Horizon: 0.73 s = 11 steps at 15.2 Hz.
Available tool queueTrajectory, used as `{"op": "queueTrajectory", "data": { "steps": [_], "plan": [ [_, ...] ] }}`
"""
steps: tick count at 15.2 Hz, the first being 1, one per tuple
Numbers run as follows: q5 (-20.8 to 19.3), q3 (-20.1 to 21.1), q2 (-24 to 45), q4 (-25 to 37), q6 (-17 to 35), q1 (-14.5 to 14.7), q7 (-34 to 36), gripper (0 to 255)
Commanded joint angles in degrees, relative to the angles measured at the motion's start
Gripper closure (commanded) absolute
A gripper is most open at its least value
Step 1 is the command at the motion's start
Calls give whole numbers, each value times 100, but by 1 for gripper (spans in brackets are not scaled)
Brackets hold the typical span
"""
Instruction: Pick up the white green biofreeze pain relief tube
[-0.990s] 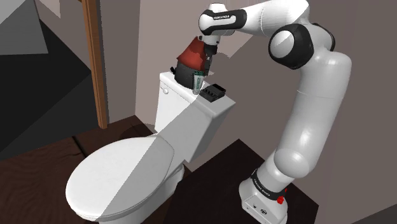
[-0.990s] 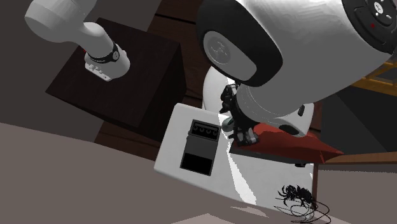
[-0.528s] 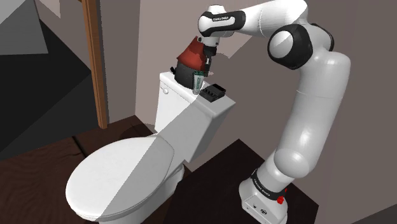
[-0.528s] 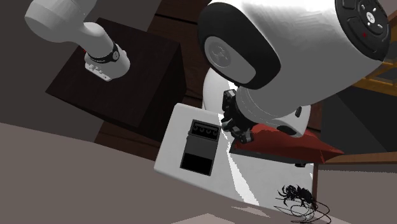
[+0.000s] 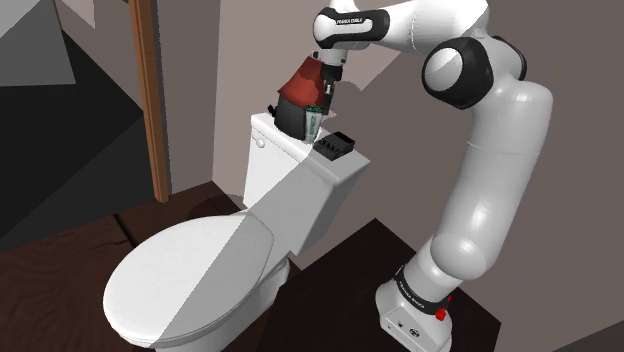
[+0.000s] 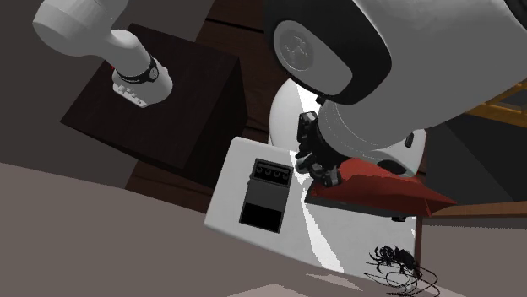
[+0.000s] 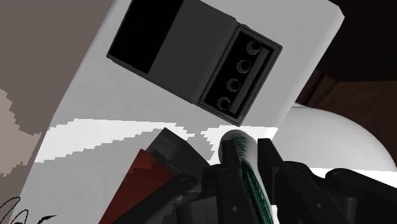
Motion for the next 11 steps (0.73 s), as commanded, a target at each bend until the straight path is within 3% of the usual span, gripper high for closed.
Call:
{"op": "queueTrajectory", "data": {
  "steps": [1,11],
  "plan": [
    [-2,-5,-6,137,-143,-8,-16,255],
    [3,-17,15,796,-778,-35,-63,255]
  ]
}}
